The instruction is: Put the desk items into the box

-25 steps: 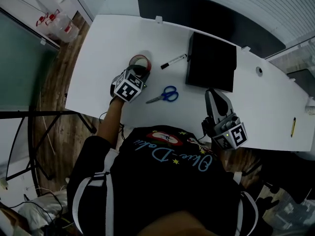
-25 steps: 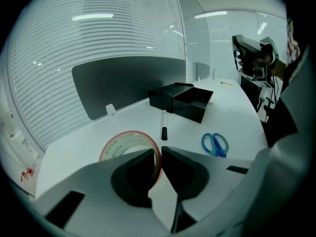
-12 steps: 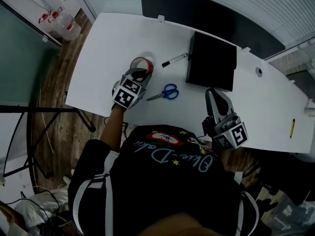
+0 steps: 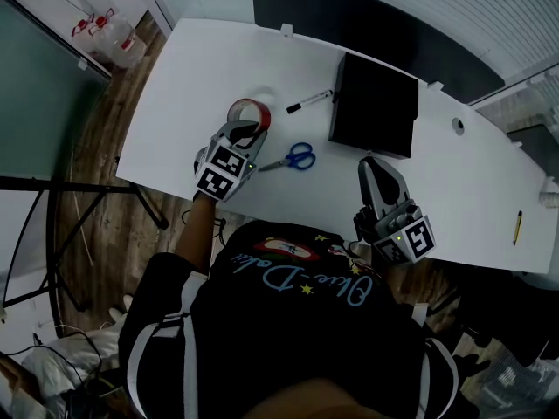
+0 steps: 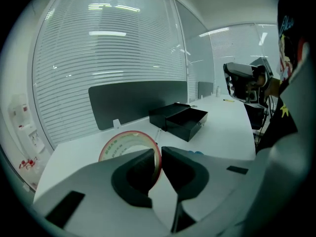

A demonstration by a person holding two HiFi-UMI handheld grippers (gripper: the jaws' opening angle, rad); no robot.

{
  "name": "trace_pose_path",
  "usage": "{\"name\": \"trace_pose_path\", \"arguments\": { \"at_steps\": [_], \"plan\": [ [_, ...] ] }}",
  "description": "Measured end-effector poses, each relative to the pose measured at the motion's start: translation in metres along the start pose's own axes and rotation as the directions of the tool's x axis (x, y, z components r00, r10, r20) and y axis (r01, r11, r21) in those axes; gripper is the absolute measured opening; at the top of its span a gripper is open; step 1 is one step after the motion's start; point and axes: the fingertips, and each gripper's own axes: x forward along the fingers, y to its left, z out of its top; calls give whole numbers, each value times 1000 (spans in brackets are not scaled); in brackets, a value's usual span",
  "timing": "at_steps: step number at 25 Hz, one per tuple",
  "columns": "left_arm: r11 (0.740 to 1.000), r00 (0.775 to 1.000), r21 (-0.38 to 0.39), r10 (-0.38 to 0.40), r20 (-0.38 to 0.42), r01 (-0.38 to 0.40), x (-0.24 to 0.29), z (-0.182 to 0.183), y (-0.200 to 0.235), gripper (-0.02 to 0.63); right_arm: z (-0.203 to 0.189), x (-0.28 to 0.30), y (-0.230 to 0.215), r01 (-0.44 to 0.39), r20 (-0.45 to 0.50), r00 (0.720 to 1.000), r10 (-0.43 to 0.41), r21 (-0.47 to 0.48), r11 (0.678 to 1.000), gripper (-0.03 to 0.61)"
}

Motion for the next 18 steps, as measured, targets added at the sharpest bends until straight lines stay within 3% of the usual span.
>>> {"name": "trace_pose_path", "arguments": {
  "at_steps": [18],
  "plan": [
    [997, 999, 58, 53, 7, -53, -41, 2, -35, 64, -5, -24, 16, -50, 11, 999, 50, 42, 998, 12]
  ]
}}
